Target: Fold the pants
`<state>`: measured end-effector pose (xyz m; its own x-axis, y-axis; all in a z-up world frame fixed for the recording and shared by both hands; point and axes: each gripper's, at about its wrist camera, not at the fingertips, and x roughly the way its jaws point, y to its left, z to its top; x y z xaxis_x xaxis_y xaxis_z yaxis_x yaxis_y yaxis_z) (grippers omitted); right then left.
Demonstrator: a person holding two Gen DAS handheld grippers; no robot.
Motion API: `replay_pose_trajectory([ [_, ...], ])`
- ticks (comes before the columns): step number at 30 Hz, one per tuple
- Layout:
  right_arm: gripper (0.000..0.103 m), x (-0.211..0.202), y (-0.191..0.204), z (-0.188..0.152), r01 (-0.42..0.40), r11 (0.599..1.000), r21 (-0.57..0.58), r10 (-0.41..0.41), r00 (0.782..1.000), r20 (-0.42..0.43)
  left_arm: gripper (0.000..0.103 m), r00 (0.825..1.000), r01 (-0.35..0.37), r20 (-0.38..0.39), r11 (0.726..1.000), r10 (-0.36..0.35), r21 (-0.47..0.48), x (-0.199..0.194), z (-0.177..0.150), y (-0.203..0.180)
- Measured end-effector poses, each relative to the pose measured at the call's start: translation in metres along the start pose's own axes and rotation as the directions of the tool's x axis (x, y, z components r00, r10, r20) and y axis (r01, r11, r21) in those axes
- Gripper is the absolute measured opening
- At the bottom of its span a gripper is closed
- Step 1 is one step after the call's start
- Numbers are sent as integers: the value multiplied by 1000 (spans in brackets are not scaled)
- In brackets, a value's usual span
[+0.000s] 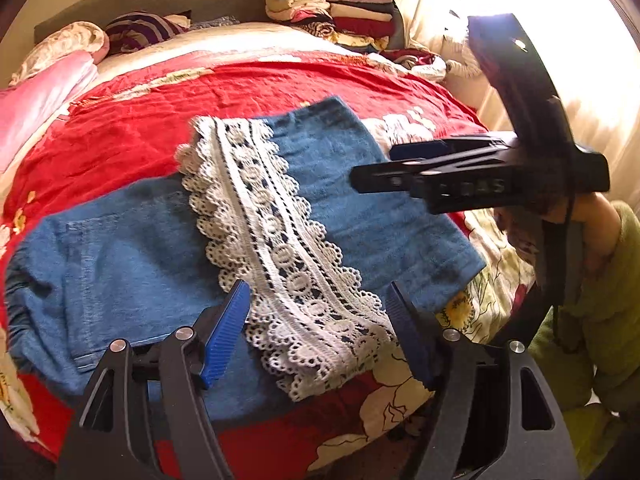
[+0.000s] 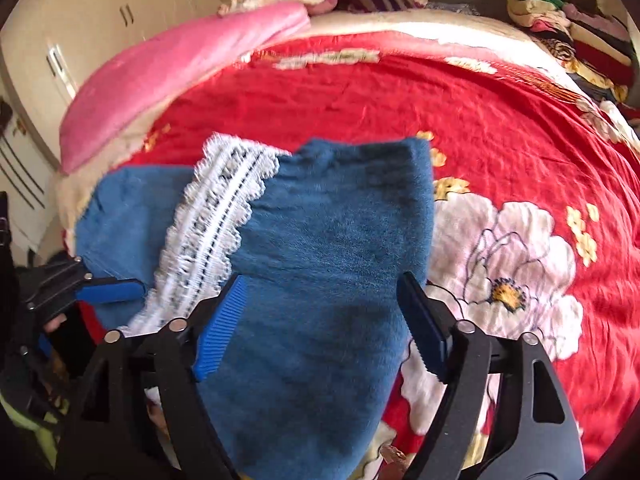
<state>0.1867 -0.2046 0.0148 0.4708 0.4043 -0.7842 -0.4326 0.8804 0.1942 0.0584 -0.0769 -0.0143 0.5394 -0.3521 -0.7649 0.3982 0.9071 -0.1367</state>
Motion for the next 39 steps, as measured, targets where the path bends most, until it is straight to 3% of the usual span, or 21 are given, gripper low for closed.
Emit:
replay_pose_trajectory([
  [4,84,-20,4,5,-22,999,31,20,998,58,83,999,-20,30,1000,20,-12,-15,0,2],
  [7,90,-34,11,13,-11,1000,14,9,995,96,83,998,-33,56,999,34,-25,-29,2,5],
  [13,93,-55,34,30,-21,999,-49,28,989,147,83,993,-61,95,996,66,-58,-54,3,15],
  [14,93,-56,39,33,-25,998,-61,34,988,149,84,992,-66,99,996,72,-65,-58,2,18],
  [16,94,-58,48,39,-38,996,-80,50,987,153,96,991,-82,104,993,90,-82,-63,1,24],
  [19,94,-57,65,47,-57,992,-114,74,986,152,96,988,-92,111,990,105,-110,-71,-4,34],
  [27,94,-42,113,68,-94,973,-213,121,986,116,96,981,-137,109,970,161,-202,-88,-24,72],
  [33,94,-14,149,79,-132,950,-282,151,988,46,96,977,-165,84,939,198,-302,-95,-47,110],
  [39,94,27,181,85,-186,927,-326,178,983,-54,95,986,-109,67,904,149,-414,-94,-69,144],
])
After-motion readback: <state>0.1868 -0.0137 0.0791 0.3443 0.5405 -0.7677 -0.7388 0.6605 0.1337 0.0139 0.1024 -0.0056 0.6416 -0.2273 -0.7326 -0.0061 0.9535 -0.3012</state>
